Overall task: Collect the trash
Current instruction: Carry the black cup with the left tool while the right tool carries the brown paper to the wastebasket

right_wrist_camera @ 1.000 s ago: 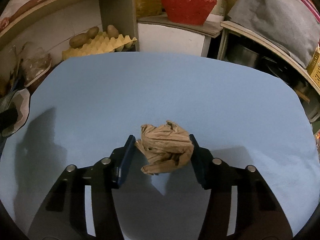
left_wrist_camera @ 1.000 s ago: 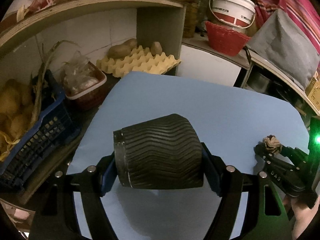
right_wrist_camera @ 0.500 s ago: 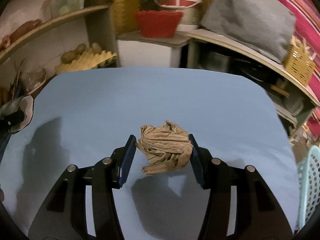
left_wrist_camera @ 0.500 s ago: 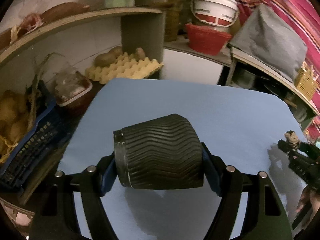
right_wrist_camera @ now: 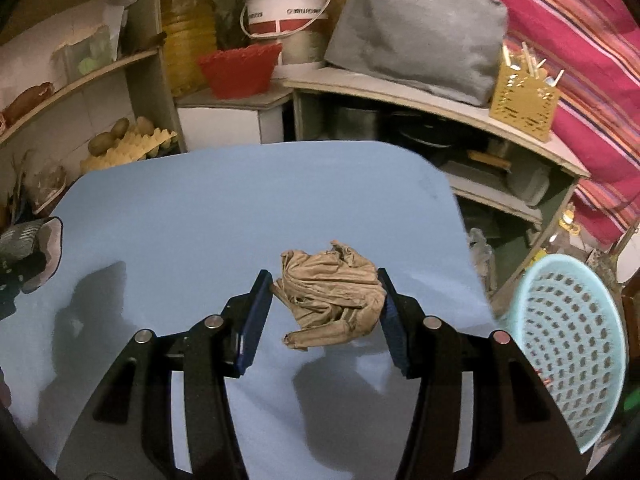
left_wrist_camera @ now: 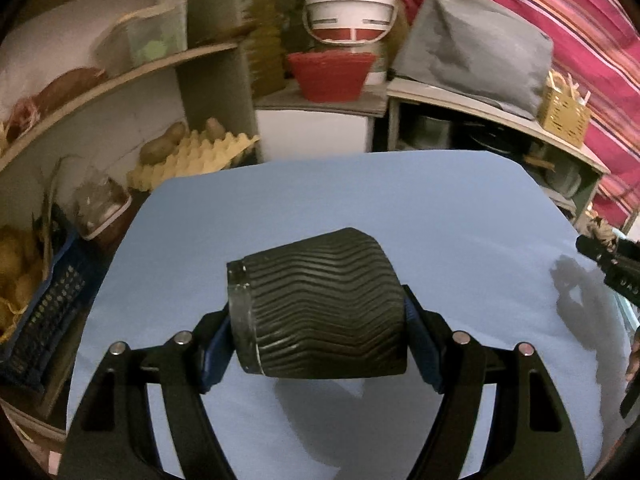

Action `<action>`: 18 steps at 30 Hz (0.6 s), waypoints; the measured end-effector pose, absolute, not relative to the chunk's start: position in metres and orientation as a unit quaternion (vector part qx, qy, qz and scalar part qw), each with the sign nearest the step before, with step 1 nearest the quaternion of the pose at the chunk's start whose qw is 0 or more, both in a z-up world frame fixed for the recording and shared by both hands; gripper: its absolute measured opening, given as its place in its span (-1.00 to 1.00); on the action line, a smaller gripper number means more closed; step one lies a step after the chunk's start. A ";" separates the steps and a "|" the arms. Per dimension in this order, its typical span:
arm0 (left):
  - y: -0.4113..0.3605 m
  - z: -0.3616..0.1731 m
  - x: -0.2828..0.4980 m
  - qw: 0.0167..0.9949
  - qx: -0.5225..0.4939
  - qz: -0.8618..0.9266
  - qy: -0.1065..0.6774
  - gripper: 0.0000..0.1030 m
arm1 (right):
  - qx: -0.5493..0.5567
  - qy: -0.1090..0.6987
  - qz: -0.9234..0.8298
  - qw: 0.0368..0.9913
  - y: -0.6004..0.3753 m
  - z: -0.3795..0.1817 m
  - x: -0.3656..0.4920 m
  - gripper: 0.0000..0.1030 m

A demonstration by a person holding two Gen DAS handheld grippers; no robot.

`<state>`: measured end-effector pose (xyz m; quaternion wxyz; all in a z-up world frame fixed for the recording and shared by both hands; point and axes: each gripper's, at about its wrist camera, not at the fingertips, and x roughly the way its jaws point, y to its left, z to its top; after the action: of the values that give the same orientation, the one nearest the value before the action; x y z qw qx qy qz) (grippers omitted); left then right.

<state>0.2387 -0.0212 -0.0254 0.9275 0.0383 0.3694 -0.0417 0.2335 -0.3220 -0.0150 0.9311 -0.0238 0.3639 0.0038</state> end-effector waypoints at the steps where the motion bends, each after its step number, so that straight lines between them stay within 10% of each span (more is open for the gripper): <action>1: -0.029 -0.024 0.237 0.928 0.034 -0.043 0.369 0.43 | -0.026 0.361 0.002 0.932 -0.328 -0.012 0.229 0.01; 18: -0.143 -0.001 0.208 0.931 0.036 -0.087 0.352 0.43 | 0.036 0.338 -0.059 0.939 -0.470 -0.001 0.149 0.01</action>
<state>0.2082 -0.1431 -0.0012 0.9314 0.0360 0.3517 -0.0872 0.1495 -0.4705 -0.0013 0.9386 0.0358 0.3380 -0.0594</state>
